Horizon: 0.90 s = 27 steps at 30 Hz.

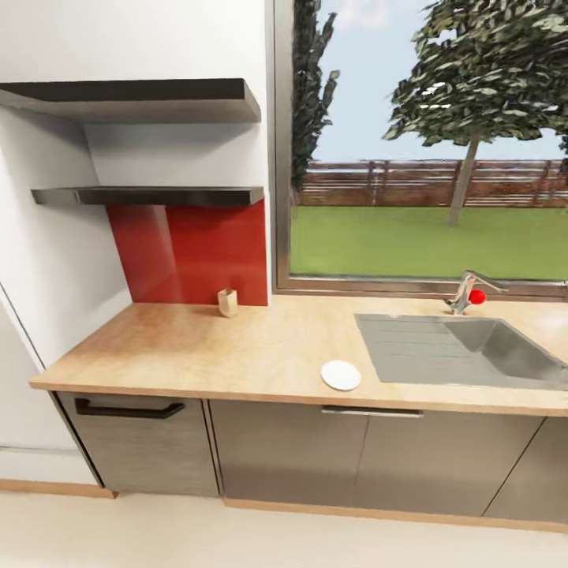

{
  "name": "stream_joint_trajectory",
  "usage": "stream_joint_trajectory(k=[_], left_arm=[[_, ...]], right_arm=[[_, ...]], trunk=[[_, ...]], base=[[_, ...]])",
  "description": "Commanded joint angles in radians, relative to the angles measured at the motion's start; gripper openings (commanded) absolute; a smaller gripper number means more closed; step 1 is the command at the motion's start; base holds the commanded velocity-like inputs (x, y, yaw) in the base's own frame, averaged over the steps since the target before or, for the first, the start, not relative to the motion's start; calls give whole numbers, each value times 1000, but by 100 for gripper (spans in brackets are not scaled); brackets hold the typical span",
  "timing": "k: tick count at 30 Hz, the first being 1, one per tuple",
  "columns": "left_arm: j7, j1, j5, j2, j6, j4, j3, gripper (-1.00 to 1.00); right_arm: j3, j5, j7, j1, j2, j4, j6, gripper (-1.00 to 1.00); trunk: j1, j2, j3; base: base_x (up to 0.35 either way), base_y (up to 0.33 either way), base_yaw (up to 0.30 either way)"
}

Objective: Set up a coffee station on the kitchen countertop: keep the coffee maker on the countertop, move the bottle of coffee from the kitchen shelf to the counter next to the coffee maker, place a paper coffee filter on top of the coffee maker, put the saucer next to the coffee maker with the coffee cup on the saucer, and place the electric kettle next to the coffee maker.

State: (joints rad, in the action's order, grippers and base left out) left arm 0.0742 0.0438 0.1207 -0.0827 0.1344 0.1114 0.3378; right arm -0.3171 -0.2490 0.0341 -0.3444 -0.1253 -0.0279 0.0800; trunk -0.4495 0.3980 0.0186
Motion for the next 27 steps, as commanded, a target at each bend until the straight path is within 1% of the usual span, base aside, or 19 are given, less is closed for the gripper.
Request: stream_joint_trajectory(k=[1,5,8,25,27], left_arm=[[4,1,10,0,4,-1,9,100],[4,1,10,0,4,-1,9,100],[4,1,11,1,4,-1,8,100],[4,0,11,1,4,-1,7,100],[5,1,12,1,4,-1,7,100]], right_arm=[[-8,-9,3,-1,0,-1,6,100],[-8,-9,2,-1,0,-1,6,100],[-8,-9,1,-1,0,-1,6,100],[-8,-7,1,-1,0,-1,6,100],[-8,-8,3,-1,0,-2,6,100]], trunk=[[-1,2,3],[-1,2,6],[-1,2,8],[-1,2,19],[-1,2,19]], base=[[0,313,-283],[0,279,-279],[0,104,-277],[0,6,-276],[0,0,-180]])
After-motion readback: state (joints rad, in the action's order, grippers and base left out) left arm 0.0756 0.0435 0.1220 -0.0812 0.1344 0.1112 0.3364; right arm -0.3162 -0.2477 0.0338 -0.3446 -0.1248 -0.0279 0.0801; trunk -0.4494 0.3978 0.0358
